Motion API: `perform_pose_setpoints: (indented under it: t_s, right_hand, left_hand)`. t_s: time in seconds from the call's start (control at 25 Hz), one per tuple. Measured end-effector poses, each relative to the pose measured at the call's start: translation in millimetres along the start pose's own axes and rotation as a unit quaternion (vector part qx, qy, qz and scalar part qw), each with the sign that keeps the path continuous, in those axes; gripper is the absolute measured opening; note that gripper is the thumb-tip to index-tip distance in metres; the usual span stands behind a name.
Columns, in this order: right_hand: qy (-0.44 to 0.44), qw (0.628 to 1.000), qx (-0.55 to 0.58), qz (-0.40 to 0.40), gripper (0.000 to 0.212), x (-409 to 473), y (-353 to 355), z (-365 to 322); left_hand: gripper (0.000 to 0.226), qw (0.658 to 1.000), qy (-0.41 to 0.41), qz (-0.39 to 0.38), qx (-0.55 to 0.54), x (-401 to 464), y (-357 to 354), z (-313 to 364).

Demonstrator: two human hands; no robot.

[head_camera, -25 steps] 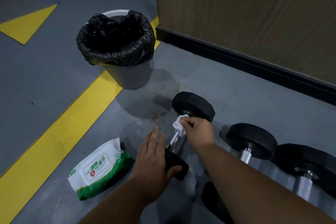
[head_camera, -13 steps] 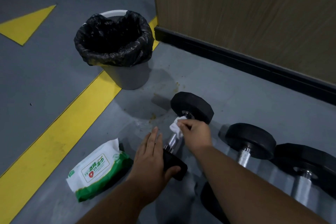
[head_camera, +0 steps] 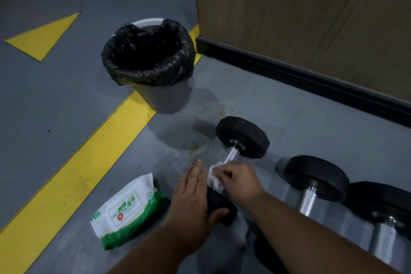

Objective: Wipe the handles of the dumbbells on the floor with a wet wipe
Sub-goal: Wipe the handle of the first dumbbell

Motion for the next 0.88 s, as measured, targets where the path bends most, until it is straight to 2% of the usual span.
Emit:
perform_pose_setpoints:
  t_s: [0.08,0.12,0.16,0.28,0.32,0.4,0.52,0.6,0.76,0.8,0.88]
  right_hand:
    - [0.020,0.996,-0.014,-0.085,0.011,-11,-14,-7]
    - [0.031,0.994,-0.037,-0.097,0.011,-5,-12,-7]
    - [0.028,0.996,-0.046,-0.076,0.011,6,-3,-4]
    - [-0.045,0.995,0.021,0.088,0.013,32,42,15]
    - [-0.052,0.992,0.032,0.113,0.014,30,45,16]
    - [-0.036,0.996,0.025,0.075,0.013,15,28,11]
    - [0.011,0.998,0.014,-0.052,0.011,-13,-7,0]
    - [0.046,0.995,-0.023,-0.081,0.012,-5,-8,-3]
    - [-0.017,0.997,0.037,0.069,0.014,29,33,11]
    - [-0.024,0.995,0.045,0.087,0.013,29,34,10]
    - [-0.025,0.997,0.038,0.057,0.012,16,20,8]
  left_hand:
    - [0.105,1.000,0.000,0.000,-0.002,0,-1,-1]
    - [0.105,1.000,0.000,0.002,-0.001,1,-1,-2]
    - [0.105,1.000,-0.002,0.004,0.001,1,0,-1]
    - [0.107,1.000,0.000,0.005,0.005,0,2,-1]
    - [0.107,1.000,0.001,0.009,0.002,0,4,-1]
    - [0.107,1.000,0.000,0.008,-0.006,-1,5,1]
    - [0.106,1.000,-0.005,0.014,-0.017,0,4,2]
    - [0.105,0.999,-0.002,0.021,-0.035,1,5,-1]
    - [0.108,0.999,0.003,0.021,-0.032,0,5,-2]
    - [0.107,0.999,0.002,0.026,-0.035,0,6,-2]
    - [0.106,0.999,0.005,0.017,-0.042,0,4,-3]
Point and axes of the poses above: each hand's wrist, its own x-axis towards the middle knuckle, its own y-axis out of the back of the hand, z = x × y, the point moved 9 cm from there along x, towards the middle knuckle, and after that the axes turned 4 degrees about z, right-handed, at the moved point
